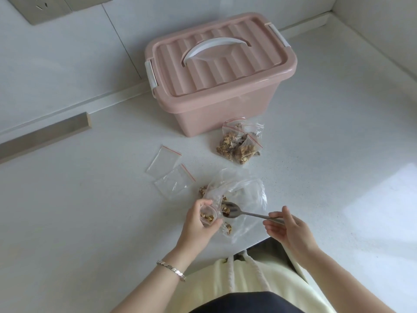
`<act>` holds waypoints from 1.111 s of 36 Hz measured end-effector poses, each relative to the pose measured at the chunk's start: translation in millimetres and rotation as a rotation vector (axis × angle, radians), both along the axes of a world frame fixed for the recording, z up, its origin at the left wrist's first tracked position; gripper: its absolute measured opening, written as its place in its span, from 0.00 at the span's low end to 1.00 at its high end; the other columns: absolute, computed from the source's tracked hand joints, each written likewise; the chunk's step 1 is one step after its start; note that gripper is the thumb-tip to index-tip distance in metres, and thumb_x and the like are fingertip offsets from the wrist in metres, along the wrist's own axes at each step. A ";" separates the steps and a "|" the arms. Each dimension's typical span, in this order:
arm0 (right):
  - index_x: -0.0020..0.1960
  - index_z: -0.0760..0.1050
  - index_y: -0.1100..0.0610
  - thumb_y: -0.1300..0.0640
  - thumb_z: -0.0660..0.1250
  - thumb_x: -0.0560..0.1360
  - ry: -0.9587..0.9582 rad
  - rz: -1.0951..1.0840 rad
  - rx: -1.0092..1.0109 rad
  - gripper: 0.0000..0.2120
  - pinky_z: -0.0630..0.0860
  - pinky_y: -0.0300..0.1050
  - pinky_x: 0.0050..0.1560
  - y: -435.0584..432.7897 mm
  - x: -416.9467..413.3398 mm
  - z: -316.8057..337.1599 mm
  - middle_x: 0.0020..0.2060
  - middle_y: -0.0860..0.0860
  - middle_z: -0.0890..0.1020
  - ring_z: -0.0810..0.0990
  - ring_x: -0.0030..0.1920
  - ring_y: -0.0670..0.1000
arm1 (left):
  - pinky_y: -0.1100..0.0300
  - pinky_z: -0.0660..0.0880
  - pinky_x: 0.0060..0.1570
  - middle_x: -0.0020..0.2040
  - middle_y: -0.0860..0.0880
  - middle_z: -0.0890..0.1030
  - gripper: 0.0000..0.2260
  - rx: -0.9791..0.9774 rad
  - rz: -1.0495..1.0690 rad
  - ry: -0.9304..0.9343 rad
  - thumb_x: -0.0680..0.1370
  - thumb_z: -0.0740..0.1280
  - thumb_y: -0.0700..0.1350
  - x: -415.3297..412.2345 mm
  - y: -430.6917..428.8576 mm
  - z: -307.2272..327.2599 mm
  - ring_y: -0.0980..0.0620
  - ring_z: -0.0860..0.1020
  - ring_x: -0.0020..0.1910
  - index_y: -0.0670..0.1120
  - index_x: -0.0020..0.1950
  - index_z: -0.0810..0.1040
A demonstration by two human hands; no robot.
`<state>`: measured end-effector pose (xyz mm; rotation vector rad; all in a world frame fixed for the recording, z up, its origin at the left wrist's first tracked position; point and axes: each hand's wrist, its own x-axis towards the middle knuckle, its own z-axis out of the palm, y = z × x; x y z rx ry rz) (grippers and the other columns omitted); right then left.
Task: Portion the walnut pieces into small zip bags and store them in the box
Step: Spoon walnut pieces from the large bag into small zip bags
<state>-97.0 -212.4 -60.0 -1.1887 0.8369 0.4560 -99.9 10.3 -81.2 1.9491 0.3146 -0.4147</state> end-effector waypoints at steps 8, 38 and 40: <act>0.45 0.76 0.65 0.50 0.54 0.79 -0.090 0.043 -0.026 0.20 0.80 0.39 0.33 -17.6 0.4 23.5 0.34 0.60 0.83 0.81 0.32 0.52 | 0.81 0.64 0.45 0.52 0.56 0.73 0.17 0.022 -0.001 -0.037 0.72 0.71 0.43 -1.0 -2.3 5.0 0.61 0.70 0.55 0.59 0.52 0.68; 0.33 0.76 0.55 0.42 0.57 0.69 -0.526 0.324 -0.653 0.19 0.74 0.37 0.31 0.6 14.6 76.7 0.29 0.50 0.81 0.76 0.27 0.46 | 0.72 0.70 0.41 0.42 0.54 0.75 0.12 0.074 0.339 -0.262 0.71 0.72 0.46 68.1 8.0 46.0 0.58 0.75 0.42 0.50 0.48 0.70; 0.32 0.76 0.54 0.44 0.59 0.71 -0.506 0.357 -0.678 0.17 0.75 0.40 0.32 0.4 16.0 73.6 0.28 0.49 0.81 0.76 0.27 0.46 | 0.72 0.69 0.38 0.42 0.54 0.74 0.14 0.140 0.312 -0.277 0.72 0.72 0.47 94.5 3.2 46.5 0.56 0.75 0.41 0.48 0.51 0.68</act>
